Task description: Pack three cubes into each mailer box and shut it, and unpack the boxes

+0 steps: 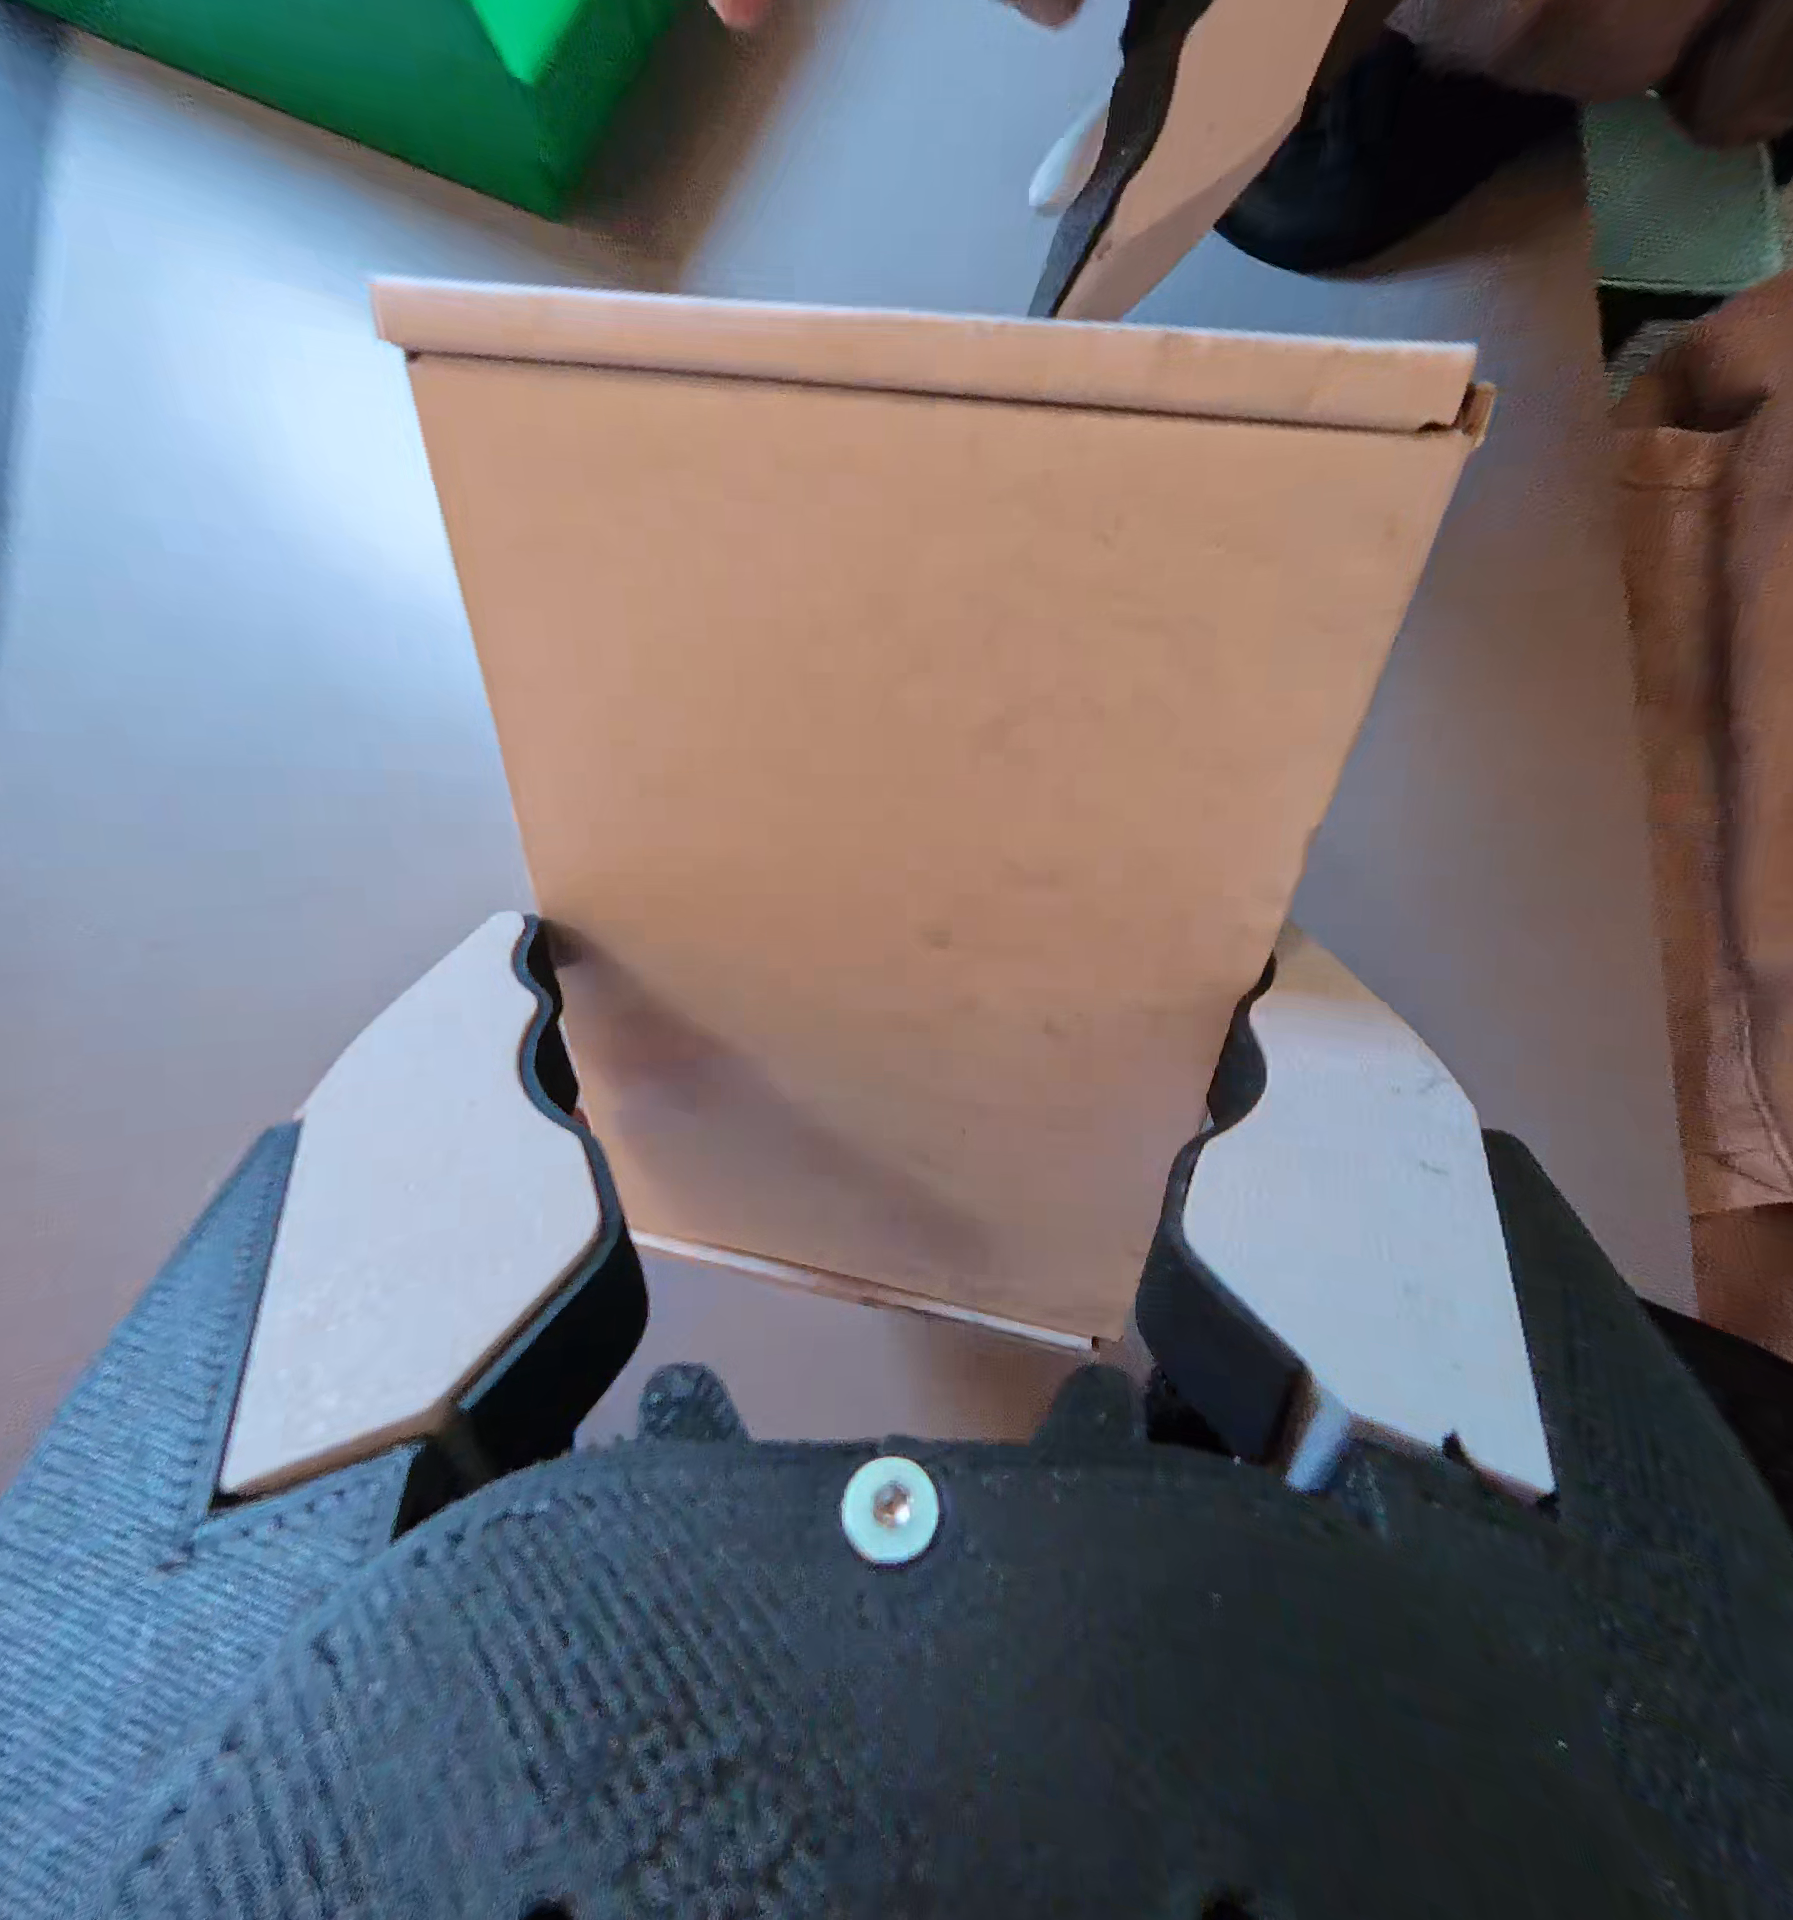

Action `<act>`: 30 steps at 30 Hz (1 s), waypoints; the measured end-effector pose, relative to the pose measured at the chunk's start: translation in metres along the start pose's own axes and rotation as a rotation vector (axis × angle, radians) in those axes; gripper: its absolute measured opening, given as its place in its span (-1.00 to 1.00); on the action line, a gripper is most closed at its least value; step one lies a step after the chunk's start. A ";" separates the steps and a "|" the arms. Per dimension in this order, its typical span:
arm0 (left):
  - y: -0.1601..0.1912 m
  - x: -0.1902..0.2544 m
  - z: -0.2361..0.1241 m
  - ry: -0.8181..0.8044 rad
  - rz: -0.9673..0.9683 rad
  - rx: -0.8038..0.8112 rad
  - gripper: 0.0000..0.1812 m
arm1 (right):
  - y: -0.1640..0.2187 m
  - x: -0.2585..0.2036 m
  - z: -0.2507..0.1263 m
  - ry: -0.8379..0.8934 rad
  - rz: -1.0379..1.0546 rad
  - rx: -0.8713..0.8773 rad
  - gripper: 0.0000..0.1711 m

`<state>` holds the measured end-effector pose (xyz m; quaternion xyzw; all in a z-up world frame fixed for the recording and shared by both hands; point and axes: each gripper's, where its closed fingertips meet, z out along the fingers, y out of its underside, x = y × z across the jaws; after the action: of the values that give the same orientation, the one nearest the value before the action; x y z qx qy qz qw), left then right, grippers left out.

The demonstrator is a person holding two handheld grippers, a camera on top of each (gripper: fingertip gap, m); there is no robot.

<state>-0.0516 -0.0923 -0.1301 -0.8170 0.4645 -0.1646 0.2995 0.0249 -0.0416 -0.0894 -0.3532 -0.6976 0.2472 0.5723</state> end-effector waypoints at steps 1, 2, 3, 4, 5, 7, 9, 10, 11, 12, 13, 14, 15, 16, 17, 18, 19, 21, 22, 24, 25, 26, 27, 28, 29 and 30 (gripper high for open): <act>0.004 0.008 0.011 0.047 -0.012 -0.013 0.34 | -0.001 -0.010 0.001 -0.023 -0.071 -0.027 -0.15; 0.008 0.016 0.021 0.096 -0.025 -0.027 0.34 | 0.000 -0.022 0.003 -0.054 -0.143 -0.056 -0.10; 0.011 0.021 0.028 0.131 -0.033 -0.035 0.34 | 0.003 -0.033 0.006 -0.085 -0.211 -0.089 -0.04; 0.014 0.026 0.035 0.172 -0.044 -0.043 0.34 | 0.006 -0.044 0.009 -0.111 -0.272 -0.117 0.00; 0.016 0.033 0.040 0.224 -0.055 -0.054 0.34 | 0.008 -0.055 0.013 -0.134 -0.328 -0.134 0.04; 0.012 0.040 0.045 0.276 -0.047 -0.040 0.34 | 0.009 -0.073 0.022 -0.167 -0.412 -0.143 0.11; 0.011 0.048 0.046 0.323 -0.027 -0.074 0.34 | 0.006 -0.085 0.029 -0.177 -0.460 -0.115 0.11; 0.011 0.049 0.047 0.330 -0.019 -0.095 0.34 | 0.004 -0.085 0.032 -0.167 -0.476 -0.103 0.08; 0.011 0.052 0.047 0.343 -0.012 -0.104 0.34 | 0.000 -0.085 0.033 -0.159 -0.478 -0.080 0.00; 0.010 0.054 0.047 0.350 -0.005 -0.110 0.34 | -0.003 -0.085 0.033 -0.161 -0.477 -0.061 -0.05; 0.009 0.054 0.045 0.344 -0.009 -0.104 0.33 | -0.003 -0.083 0.032 -0.157 -0.475 -0.062 -0.05; 0.006 0.052 0.044 0.331 -0.017 -0.078 0.32 | -0.003 -0.081 0.031 -0.154 -0.462 -0.065 -0.05; 0.001 0.051 0.041 0.312 -0.020 -0.032 0.27 | -0.002 -0.079 0.029 -0.161 -0.424 -0.062 -0.05; -0.004 0.049 0.035 0.288 -0.017 0.022 0.09 | 0.001 -0.076 0.027 -0.170 -0.363 -0.065 -0.06; -0.011 0.044 0.029 0.228 -0.011 0.089 0.07 | 0.004 -0.070 0.023 -0.175 -0.283 -0.052 -0.06; -0.016 0.038 0.021 0.165 -0.005 0.156 0.08 | 0.006 -0.063 0.019 -0.183 -0.178 -0.030 -0.07; -0.020 0.034 0.012 0.106 -0.006 0.217 0.07 | 0.010 -0.054 0.014 -0.189 -0.067 -0.017 -0.07; -0.029 0.028 -0.005 0.009 -0.014 0.370 0.07 | 0.018 -0.034 0.006 -0.185 0.121 0.021 -0.08; -0.033 0.025 -0.012 -0.041 -0.023 0.443 0.07 | 0.020 -0.026 0.002 -0.185 0.211 0.052 -0.08; -0.031 0.013 -0.017 -0.148 -0.040 0.526 0.07 | 0.019 -0.013 -0.005 -0.196 0.371 0.126 -0.09; -0.028 0.010 -0.013 -0.156 -0.065 0.545 0.09 | 0.018 -0.008 -0.007 -0.195 0.428 0.159 -0.09; -0.026 0.007 -0.007 -0.160 -0.095 0.555 0.11 | 0.016 -0.004 -0.009 -0.196 0.472 0.189 -0.09; -0.026 0.005 0.001 -0.163 -0.114 0.568 0.12 | 0.014 -0.002 -0.010 -0.198 0.507 0.212 -0.09; -0.027 0.004 0.008 -0.164 -0.122 0.587 0.11 | 0.014 -0.001 -0.009 -0.200 0.526 0.222 -0.09; -0.030 0.006 0.016 -0.160 -0.120 0.597 0.08 | 0.015 -0.002 -0.009 -0.204 0.533 0.218 -0.08; -0.032 0.009 0.024 -0.149 -0.114 0.591 0.04 | 0.016 -0.004 -0.007 -0.206 0.534 0.210 -0.08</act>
<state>-0.0130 -0.0797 -0.1279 -0.7291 0.3266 -0.2489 0.5475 0.0355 -0.0349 -0.1022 -0.4359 -0.6051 0.4942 0.4469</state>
